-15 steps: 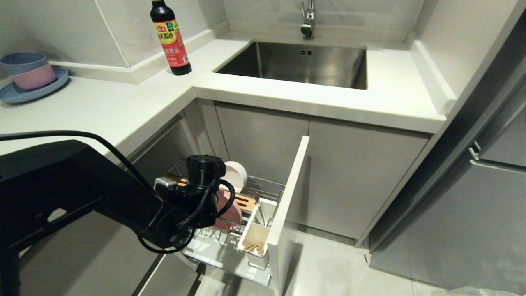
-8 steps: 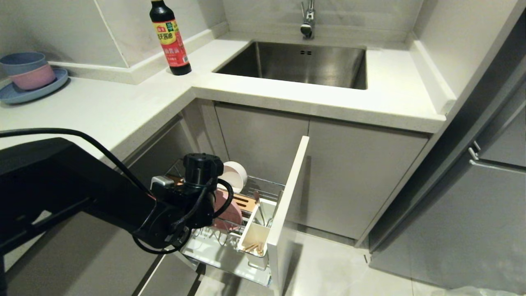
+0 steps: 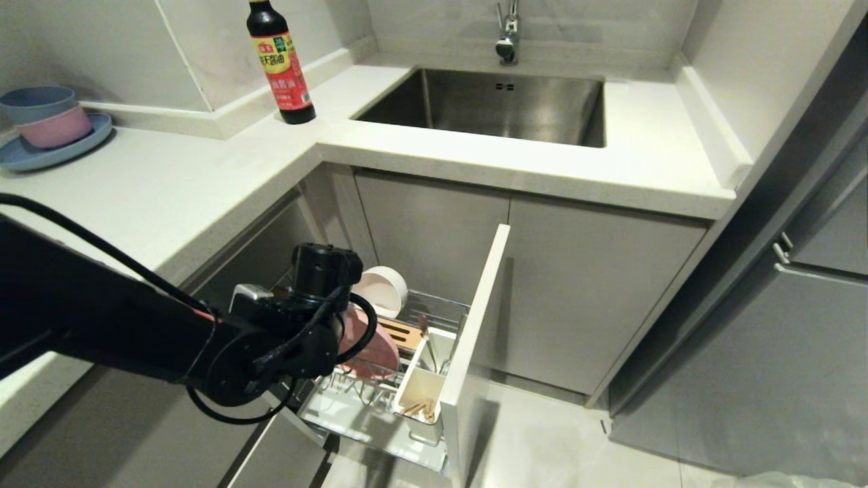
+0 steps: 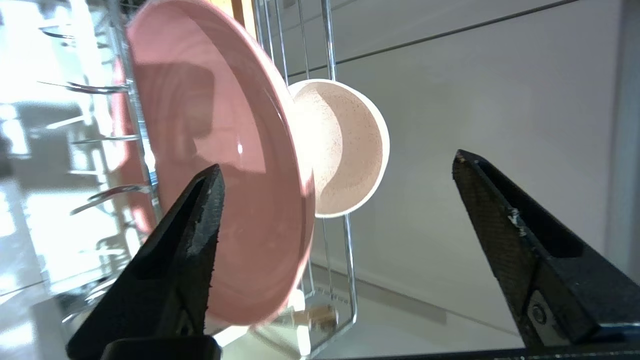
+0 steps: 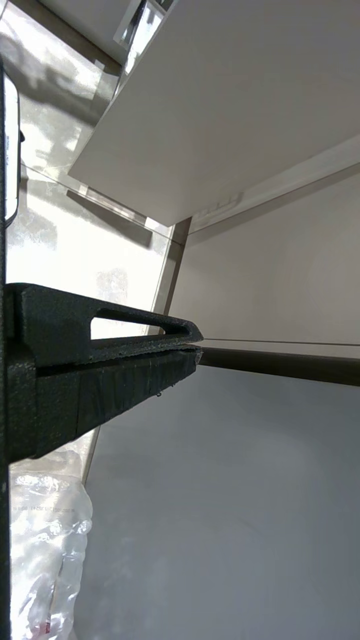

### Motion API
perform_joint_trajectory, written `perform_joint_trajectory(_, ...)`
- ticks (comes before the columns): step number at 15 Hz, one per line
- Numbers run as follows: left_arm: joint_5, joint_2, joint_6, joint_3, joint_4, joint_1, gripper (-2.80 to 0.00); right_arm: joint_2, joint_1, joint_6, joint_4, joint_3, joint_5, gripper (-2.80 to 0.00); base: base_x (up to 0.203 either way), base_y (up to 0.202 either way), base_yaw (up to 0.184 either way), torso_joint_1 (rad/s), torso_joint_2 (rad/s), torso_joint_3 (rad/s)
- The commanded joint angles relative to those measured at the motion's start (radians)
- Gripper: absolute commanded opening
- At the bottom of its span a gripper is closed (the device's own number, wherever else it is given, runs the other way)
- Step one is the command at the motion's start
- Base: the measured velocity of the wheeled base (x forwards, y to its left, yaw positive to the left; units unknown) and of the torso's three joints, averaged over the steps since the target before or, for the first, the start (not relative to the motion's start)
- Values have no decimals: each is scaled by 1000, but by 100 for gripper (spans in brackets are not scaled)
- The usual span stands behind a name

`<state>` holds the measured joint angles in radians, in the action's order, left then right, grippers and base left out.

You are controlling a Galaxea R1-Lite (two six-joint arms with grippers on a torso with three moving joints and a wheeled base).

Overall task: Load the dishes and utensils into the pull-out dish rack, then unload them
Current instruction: Take the plate out of the cupboard

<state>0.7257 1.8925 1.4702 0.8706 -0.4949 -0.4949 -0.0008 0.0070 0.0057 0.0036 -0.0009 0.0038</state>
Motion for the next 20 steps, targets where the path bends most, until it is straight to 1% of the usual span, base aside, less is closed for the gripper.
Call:
perform_joint_trajectory(1,6,-76,9,0,33,-6,-135,1,1,0,0,-1,0,-280,0,0,0,0,0,0)
perform_joint_trajectory(2,6,-112,8,-1,60,-6,-280,-1,1,0,0,-1,1,-280,0,0,0,0,0,0)
perform_joint_trajectory(4,4,-174,2,2,127,-7,-280,1,1,0,1,-1,1,-280,0,0,0,0,0,0)
perform_joint_trajectory(6,2,-254,-19,15,222,-17,-280,-1,1,0,1,-1,1,-280,0,0,0,0,0,0)
perform_joint_trajectory(7,3,-294,-51,27,263,-27,-280,1,0,0,1,0,0,-280,0,0,0,0,0,0)
perform_joint_trajectory(8,4,-332,-98,39,291,-36,-280,0,1,0,1,-1,0,-280,0,0,0,0,0,0)
perform_joint_trajectory(10,7,-412,-211,61,311,-58,-280,1,1,0,1,0,0,-280,0,0,0,0,0,0)
perform_joint_trajectory(14,7,-616,-445,105,315,-101,-280,0,0,0,1,0,0,-280,0,0,0,0,0,0)
perform_joint_trajectory(15,1,-681,-512,111,316,-106,-280,0,1,0,1,1,1,-280,0,0,0,0,0,0)
perform_joint_trajectory(17,-23,-808,-692,116,317,-84,-280,0,0,0,1,0,0,-280,0,0,0,0,0,0)
perform_joint_trajectory(18,-52,-878,-786,115,318,-53,-280,0,1,0,1,0,0,-280,0,0,0,0,0,0)
perform_joint_trajectory(19,-104,-951,-880,112,319,-11,-280,1,1,0,1,-1,-1,-280,0,0,0,0,0,0)
perform_joint_trajectory(20,-177,-1034,-962,105,331,40,-280,0,0,0,0,0,0,-280,0,0,0,0,0,0)
